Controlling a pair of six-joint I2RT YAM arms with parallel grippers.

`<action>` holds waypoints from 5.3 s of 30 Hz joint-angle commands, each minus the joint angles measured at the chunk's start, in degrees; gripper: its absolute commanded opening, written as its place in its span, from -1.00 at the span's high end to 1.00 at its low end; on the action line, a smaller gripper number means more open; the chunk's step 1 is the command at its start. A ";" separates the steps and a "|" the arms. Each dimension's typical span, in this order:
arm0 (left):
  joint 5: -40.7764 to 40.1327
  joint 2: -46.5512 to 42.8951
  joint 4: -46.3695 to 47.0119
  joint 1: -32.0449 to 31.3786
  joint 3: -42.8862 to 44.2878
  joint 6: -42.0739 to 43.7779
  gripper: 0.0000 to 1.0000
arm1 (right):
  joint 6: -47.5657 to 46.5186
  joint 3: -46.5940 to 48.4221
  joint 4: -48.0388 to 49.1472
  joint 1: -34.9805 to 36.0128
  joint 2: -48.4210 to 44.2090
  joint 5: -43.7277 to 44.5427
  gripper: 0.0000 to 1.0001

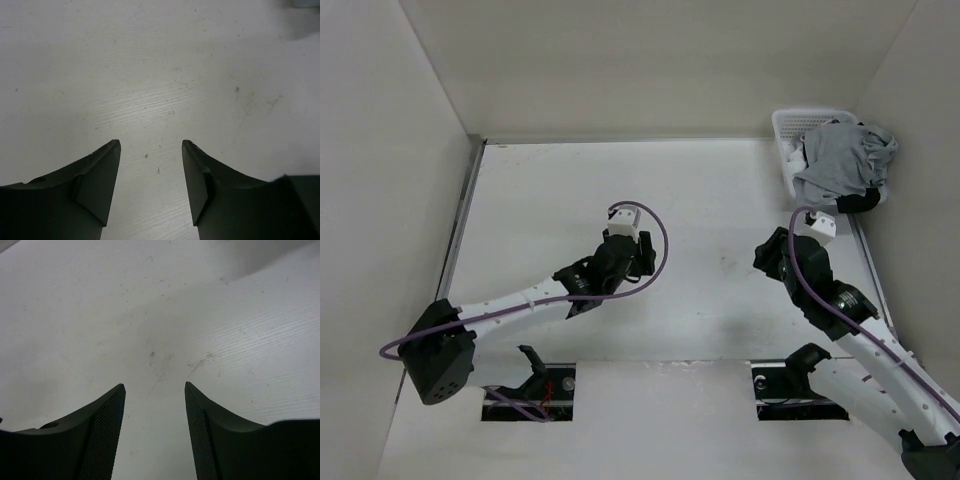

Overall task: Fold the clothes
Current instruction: Grab the tank top from the pile, then move the tank top to the center of the board, then flatten the tank top out

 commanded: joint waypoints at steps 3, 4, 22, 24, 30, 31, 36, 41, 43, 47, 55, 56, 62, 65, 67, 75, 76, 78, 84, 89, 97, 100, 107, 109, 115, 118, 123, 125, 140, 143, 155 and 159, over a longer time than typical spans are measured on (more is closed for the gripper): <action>3.84 4.04 5.75 2.02 4.22 0.24 -0.03 | -2.51 0.93 6.47 -0.57 -0.05 -0.97 -0.07; 4.10 4.74 7.24 2.02 4.22 0.41 -0.03 | -2.86 0.84 7.08 -1.27 0.04 -1.33 -0.01; 4.81 7.56 24.83 0.88 -5.62 3.76 0.34 | -7.01 23.06 22.02 -39.49 31.82 -9.76 0.74; 4.89 7.65 25.88 1.58 -6.32 2.88 0.20 | -6.56 26.84 24.48 -42.57 38.86 -10.29 0.56; 7.35 7.83 27.90 2.81 -7.64 0.94 0.12 | -11.38 39.76 28.70 -50.31 56.00 -15.12 0.22; 7.88 8.18 28.08 2.99 -7.65 0.77 0.11 | -12.00 42.13 28.79 -51.19 58.55 -16.09 0.19; 8.85 8.44 28.17 4.04 -7.91 0.06 0.10 | -18.32 49.79 27.65 -53.31 66.92 -17.59 0.11; 9.11 9.84 29.23 4.22 -7.91 -0.03 0.10 | -19.65 50.85 30.03 -54.45 70.26 -16.97 0.06; 9.46 10.46 29.23 4.39 -7.73 -0.11 0.10 | -20.09 51.81 29.94 -54.63 71.84 -16.71 0.06; 9.55 11.25 29.23 4.74 -7.56 -0.29 0.10 | -21.05 52.78 30.90 -54.71 73.69 -16.54 0.07; 10.61 13.27 29.31 5.62 -6.94 -0.90 0.11 | -23.07 50.42 34.85 -54.89 72.03 -13.11 -0.03; 10.87 13.45 29.49 5.62 -6.94 -0.99 0.11 | -23.60 49.63 35.64 -54.89 71.41 -12.32 -0.05; 11.22 13.37 29.75 6.15 -7.12 -1.52 0.11 | -23.17 48.65 36.09 -54.89 71.49 -11.17 0.06; 11.22 13.36 29.75 6.24 -7.21 -1.52 0.11 | -22.81 49.35 35.91 -54.89 72.20 -11.87 0.41; 11.22 13.45 29.75 6.24 -7.12 -1.61 0.11 | -22.81 49.27 36.53 -54.89 71.59 -12.31 0.63; 11.57 13.54 29.75 6.24 -6.94 -2.05 0.12 | -22.46 48.04 40.83 -51.03 60.35 -14.07 1.00; 11.57 13.37 29.75 6.24 -6.94 -2.13 0.12 | -22.29 47.60 41.62 -49.46 57.37 -14.16 1.00; 11.57 12.93 29.75 6.33 -6.94 -2.48 0.12 | -21.94 47.16 42.33 -45.68 51.22 -14.16 1.00; 10.43 7.66 29.49 7.73 -8.17 -3.19 0.12 | -22.02 48.47 40.23 -28.73 35.04 -14.25 0.99; 10.17 -0.24 26.60 12.29 -10.10 -6.78 0.12 | -22.55 54.70 34.70 -12.12 29.49 -14.34 0.98; 11.04 -18.87 15.27 25.82 -14.67 -13.47 0.11 | -17.92 45.55 37.30 1.27 24.23 -18.27 0.96; 12.27 -23.89 11.75 30.05 -16.69 -14.35 0.10 | -11.93 24.02 48.88 1.27 19.65 -24.08 0.93; 14.47 -16.37 9.45 27.08 -19.68 -13.56 0.11 | 4.68 -8.64 67.73 -10.92 21.74 -34.45 0.92; 15.61 -11.88 9.19 25.58 -20.12 -13.30 0.14 | 5.83 -9.70 67.30 -14.36 23.06 -36.57 0.92; 16.67 -9.65 5.94 22.77 -21.09 -13.12 0.26 | 4.35 -5.14 52.02 -18.77 30.09 -31.85 0.36; 16.50 -12.64 4.45 17.25 -20.66 -13.12 0.37 | 1.81 -4.52 45.96 -15.71 28.44 -23.86 0.06; 14.21 -11.08 -2.22 6.61 -16.80 -17.24 0.48 | 1.00 -7.85 41.28 -8.76 22.55 -15.31 0.08; 13.77 -9.67 -4.34 3.35 -15.30 -20.84 0.54 | 1.09 -9.70 41.19 -5.95 21.40 -16.09 0.46; 6.74 3.87 0.40 -2.02 -11.16 -21.56 0.41 | 2.32 -15.94 42.33 1.18 22.19 -17.24 0.26; 6.56 3.96 0.40 -2.02 -10.90 -21.38 0.49 | 2.76 -17.87 43.21 0.74 21.84 -17.59 0.25; 5.69 1.69 0.14 -2.20 -10.02 -20.95 0.90 | 10.14 -21.57 39.35 -4.44 20.52 -12.50 0.02; 4.28 -3.24 -2.41 -2.28 -9.49 -19.72 0.93 | 10.93 -19.47 38.38 -6.55 23.41 -13.19 0.05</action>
